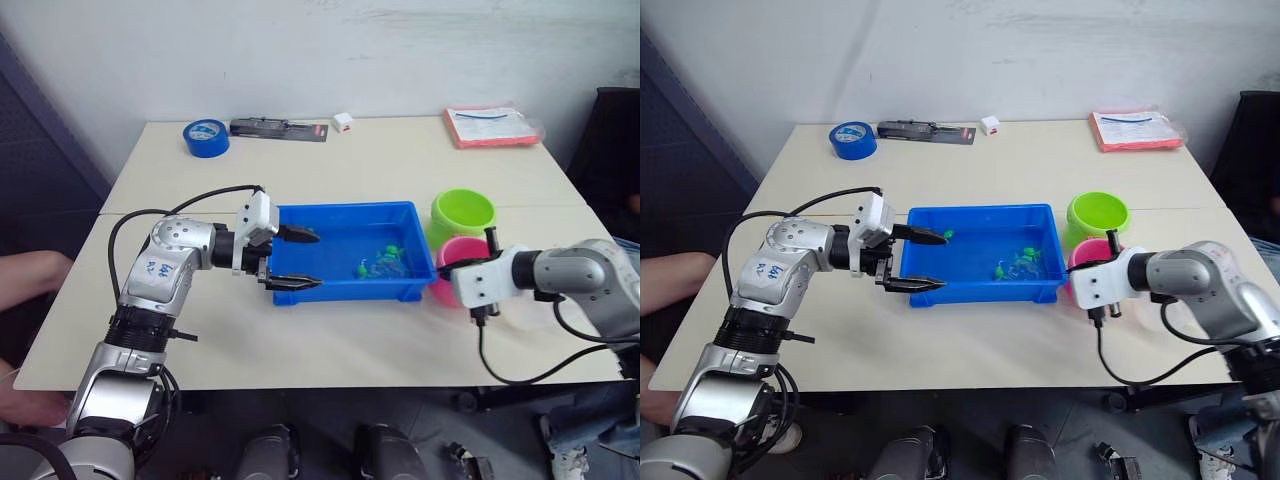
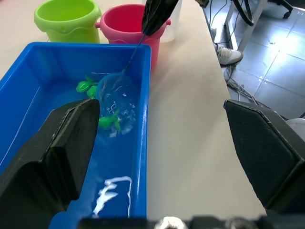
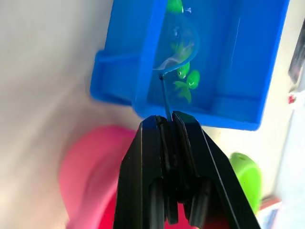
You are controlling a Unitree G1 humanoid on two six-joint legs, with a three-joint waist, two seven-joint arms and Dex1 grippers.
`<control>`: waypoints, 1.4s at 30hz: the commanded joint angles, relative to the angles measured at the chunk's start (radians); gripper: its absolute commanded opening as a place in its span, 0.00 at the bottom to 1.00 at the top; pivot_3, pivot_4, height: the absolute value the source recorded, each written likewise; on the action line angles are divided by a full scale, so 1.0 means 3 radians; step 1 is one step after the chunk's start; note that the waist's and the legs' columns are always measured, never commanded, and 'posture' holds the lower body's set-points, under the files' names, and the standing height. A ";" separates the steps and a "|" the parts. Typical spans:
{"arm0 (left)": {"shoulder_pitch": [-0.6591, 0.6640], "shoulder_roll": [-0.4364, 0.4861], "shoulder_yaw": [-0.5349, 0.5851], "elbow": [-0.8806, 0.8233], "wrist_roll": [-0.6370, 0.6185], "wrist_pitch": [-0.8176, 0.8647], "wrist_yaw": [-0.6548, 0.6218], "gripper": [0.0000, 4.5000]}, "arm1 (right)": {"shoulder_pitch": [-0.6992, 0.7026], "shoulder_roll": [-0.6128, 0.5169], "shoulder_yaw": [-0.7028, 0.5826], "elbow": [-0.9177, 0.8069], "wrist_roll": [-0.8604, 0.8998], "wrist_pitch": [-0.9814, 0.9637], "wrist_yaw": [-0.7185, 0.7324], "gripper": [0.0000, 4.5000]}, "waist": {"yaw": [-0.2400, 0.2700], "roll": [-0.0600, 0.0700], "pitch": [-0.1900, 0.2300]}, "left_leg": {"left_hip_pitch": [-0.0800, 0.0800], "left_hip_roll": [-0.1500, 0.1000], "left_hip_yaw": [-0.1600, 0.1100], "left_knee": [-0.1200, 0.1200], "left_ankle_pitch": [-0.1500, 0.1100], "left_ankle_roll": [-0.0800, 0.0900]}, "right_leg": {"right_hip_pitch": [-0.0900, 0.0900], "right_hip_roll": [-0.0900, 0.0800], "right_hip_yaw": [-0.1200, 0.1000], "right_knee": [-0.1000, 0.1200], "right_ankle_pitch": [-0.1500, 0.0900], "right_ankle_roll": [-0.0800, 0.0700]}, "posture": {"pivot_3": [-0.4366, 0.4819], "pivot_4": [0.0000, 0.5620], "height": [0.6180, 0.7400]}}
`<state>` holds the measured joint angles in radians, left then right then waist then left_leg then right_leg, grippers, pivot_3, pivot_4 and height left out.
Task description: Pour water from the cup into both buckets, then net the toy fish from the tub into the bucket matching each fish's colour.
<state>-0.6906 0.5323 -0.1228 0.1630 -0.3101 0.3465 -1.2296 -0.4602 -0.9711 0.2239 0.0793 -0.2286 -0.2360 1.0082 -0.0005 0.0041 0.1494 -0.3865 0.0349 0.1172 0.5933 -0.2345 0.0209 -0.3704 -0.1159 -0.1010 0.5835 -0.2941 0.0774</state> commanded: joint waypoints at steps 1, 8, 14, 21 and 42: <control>-0.0067 0.0071 0.0103 -0.0017 -0.0036 -0.0043 0.0010 1.00 | -0.0011 0.0172 -0.0033 -0.0219 0.0125 0.0619 0.0087 0.18 | 0.0000 0.0000 0.0000 | 0.0000 0.0000 0.0000 0.0000 0.0000 0.0000 | -0.0001 0.0000 0.0000 0.0001 0.0000 0.0000 | 0.48 0.27 1.00; -0.0036 0.0214 0.0172 0.0058 -0.0019 -0.0038 0.0042 1.00 | -0.0215 0.0482 0.0058 -0.0416 0.0014 0.1578 0.0038 0.18 | 0.0004 -0.0002 -0.0002 | -0.0002 0.0002 -0.0001 0.0001 -0.0001 -0.0001 | -0.0009 -0.0001 0.0000 0.0003 -0.0001 -0.0002 | 0.48 0.27 1.00; 0.0002 0.0411 0.0272 0.0289 0.0045 -0.0163 0.0064 1.00 | -0.0520 0.0696 0.0232 -0.0319 -0.0066 0.1807 0.0028 0.18 | -0.0007 -0.0002 -0.0002 | -0.0003 0.0004 -0.0001 -0.0003 -0.0002 -0.0002 | -0.0016 -0.0001 -0.0001 0.0003 -0.0006 -0.0012 | 0.48 0.27 1.00; 0.0004 0.0520 0.0337 0.0369 0.0055 -0.0209 0.0069 1.00 | -0.0660 0.0994 0.0468 -0.0222 -0.0143 0.1846 0.0015 0.18 | -0.0005 -0.0003 -0.0002 | -0.0003 0.0004 0.0000 -0.0003 -0.0003 -0.0003 | -0.0020 -0.0002 -0.0002 0.0004 -0.0004 -0.0008 | 0.48 0.27 1.00; -0.0242 0.0200 0.0425 0.0230 -0.0376 0.0241 0.0066 1.00 | -0.0364 0.1282 -0.1099 -0.1751 0.1669 0.5134 -0.0204 0.18 | 0.0007 -0.0006 -0.0005 | -0.0008 0.0007 -0.0003 -0.0011 -0.0005 -0.0004 | -0.0022 -0.0008 -0.0005 0.0000 -0.0007 -0.0017 | 0.48 0.27 1.00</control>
<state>-0.7408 0.5958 -0.0181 0.2645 -0.3964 0.4137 -1.2159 -0.5649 -0.5673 -0.0541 -0.3926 0.2359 1.2829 0.9652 0.0016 0.0022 0.1481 -0.3890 0.0368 0.1162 0.5899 -0.2361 0.0195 -0.3771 -0.1183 -0.1026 0.5832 -0.2963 0.0722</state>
